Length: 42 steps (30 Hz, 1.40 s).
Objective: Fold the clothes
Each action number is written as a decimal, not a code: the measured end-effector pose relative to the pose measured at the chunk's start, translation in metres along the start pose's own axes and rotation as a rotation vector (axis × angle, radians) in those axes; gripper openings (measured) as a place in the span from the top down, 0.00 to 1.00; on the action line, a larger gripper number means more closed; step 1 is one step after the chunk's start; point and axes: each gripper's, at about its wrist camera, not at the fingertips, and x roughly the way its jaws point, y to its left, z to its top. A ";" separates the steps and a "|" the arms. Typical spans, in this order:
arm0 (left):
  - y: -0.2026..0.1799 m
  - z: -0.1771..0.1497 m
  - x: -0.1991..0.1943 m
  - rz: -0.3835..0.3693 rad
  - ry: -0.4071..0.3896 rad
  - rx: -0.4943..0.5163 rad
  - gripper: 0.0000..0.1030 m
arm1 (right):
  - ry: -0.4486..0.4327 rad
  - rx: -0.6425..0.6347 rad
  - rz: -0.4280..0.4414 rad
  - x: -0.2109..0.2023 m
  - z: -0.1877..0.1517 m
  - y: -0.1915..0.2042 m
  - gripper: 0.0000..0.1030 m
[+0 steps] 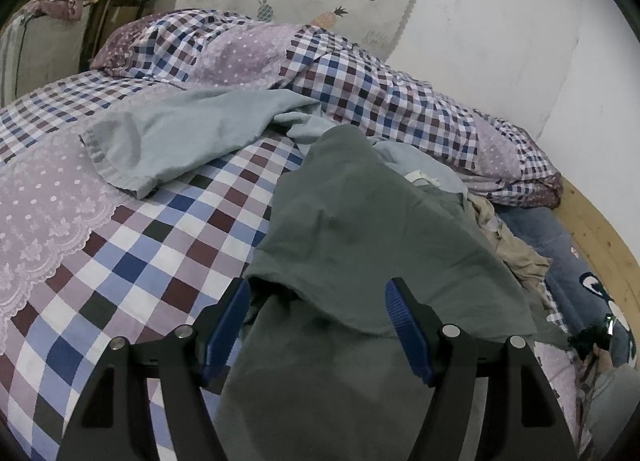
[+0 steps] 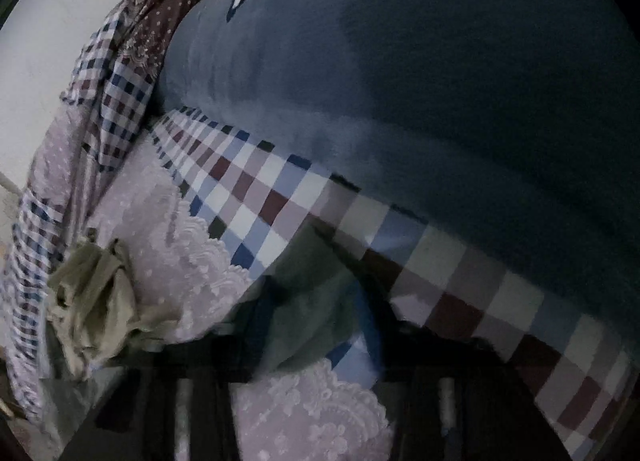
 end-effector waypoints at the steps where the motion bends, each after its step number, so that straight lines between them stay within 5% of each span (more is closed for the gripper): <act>1: 0.000 0.000 0.000 -0.001 0.000 -0.002 0.28 | -0.008 -0.010 0.001 -0.002 0.000 0.002 0.98; 8: 0.003 0.005 -0.003 -0.034 -0.001 -0.032 0.28 | -0.180 -0.164 0.070 -0.065 0.001 0.040 0.98; 14: 0.003 0.013 -0.012 -0.122 -0.007 -0.075 0.28 | -0.231 -0.298 0.214 -0.135 0.002 0.090 0.98; 22: -0.008 0.028 -0.028 -0.299 -0.006 -0.097 0.28 | -0.288 -0.617 0.453 -0.234 -0.049 0.223 0.98; 29: -0.005 0.037 -0.036 -0.412 -0.006 -0.124 0.28 | -0.230 -1.051 0.667 -0.292 -0.184 0.384 0.98; 35: 0.025 0.026 0.001 -0.413 0.117 -0.232 0.28 | -0.057 -1.291 0.753 -0.262 -0.338 0.481 0.98; 38: 0.039 0.016 0.023 -0.393 0.195 -0.287 0.28 | 0.120 -1.397 0.660 -0.205 -0.412 0.515 0.95; 42: 0.047 0.009 0.036 -0.407 0.231 -0.337 0.28 | 0.336 -1.515 0.452 -0.141 -0.467 0.524 0.94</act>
